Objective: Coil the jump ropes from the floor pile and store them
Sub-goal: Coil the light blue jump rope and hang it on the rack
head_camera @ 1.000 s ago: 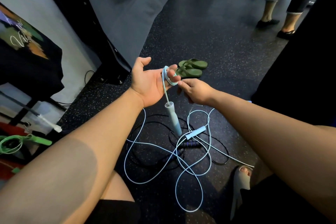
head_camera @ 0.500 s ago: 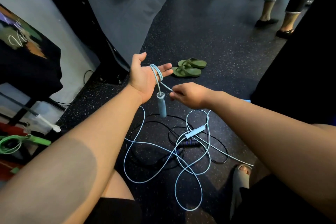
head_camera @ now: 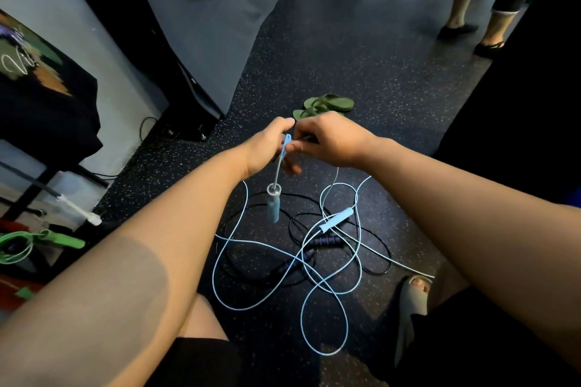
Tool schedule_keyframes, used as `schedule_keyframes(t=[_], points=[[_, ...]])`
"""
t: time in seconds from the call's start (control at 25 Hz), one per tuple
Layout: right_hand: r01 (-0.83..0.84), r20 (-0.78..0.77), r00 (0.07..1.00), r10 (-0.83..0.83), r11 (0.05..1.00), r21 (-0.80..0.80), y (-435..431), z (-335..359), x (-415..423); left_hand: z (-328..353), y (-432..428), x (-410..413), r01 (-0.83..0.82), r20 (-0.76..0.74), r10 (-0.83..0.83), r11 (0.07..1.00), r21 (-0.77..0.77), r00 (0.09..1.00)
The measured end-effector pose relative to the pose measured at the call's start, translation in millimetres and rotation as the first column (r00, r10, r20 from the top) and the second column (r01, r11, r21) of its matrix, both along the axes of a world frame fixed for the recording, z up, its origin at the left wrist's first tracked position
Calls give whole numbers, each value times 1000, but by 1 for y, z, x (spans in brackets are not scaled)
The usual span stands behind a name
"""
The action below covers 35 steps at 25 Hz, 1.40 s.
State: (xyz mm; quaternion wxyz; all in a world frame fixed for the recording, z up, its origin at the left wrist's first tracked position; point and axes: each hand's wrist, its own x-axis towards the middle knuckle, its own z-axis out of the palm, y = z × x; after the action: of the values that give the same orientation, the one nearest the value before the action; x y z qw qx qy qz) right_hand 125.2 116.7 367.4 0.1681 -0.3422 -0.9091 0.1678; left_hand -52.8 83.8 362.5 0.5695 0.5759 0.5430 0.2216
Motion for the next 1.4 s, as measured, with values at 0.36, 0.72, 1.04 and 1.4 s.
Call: schedule_keyframes(t=[0.36,0.72,1.04,1.4], points=[[100,-127,987,-100,995,-2,15,-6,10,15,-3,-1,-8,251,40,992,-127,967],[295,-68,931,-358,851,-435,8,-28,5,20,-6,-6,-91,614,245,958,-271,751],[255,88,964,-251,775,-578,-4,-42,4,23,-1,-13,-277,796,406,910,-308,450],[73,198,980,-27,971,-229,-14,-11,-9,17,3,-3,-489,592,484,856,-168,644]])
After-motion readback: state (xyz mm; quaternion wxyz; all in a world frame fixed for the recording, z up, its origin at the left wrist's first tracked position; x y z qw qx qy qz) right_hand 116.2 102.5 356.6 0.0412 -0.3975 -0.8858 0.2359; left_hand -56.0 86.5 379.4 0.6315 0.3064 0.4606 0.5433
